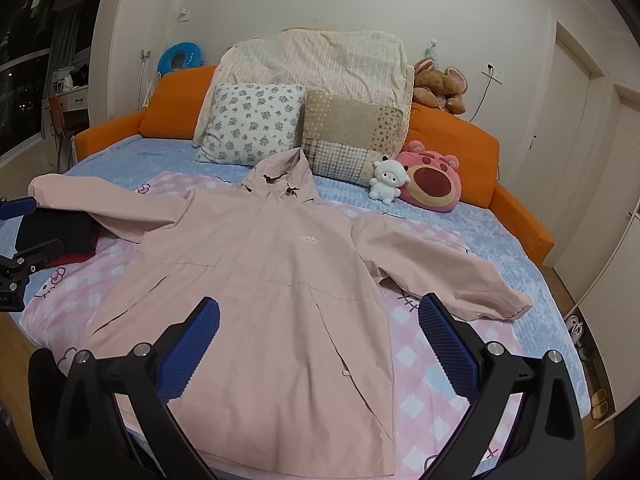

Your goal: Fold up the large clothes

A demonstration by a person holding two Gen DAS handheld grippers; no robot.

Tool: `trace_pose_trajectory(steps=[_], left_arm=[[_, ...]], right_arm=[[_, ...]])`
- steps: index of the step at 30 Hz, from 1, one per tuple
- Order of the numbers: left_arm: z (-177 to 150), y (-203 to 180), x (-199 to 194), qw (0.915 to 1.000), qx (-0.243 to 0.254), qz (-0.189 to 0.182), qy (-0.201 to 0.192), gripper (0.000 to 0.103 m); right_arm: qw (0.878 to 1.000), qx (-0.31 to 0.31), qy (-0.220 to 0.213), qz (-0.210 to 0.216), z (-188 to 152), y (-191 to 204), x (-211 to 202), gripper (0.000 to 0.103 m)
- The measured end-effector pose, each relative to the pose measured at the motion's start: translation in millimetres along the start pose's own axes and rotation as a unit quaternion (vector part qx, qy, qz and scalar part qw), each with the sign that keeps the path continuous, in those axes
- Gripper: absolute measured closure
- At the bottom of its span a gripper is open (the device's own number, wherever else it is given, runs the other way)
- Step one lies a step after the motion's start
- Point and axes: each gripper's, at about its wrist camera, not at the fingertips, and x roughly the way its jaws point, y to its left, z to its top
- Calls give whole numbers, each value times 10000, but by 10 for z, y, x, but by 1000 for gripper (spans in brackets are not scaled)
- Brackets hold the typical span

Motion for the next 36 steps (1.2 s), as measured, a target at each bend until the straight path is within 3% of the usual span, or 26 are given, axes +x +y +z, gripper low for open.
trace_pose_trajectory(steps=[25, 36], left_arm=[[-34, 16, 91, 9999, -15, -99, 97, 3], [309, -420, 769, 9977, 215, -423, 480, 3]], right_arm=[[10000, 54, -22, -17, -13, -10, 25, 5], [9968, 736, 210, -246, -119, -909, 422, 5]])
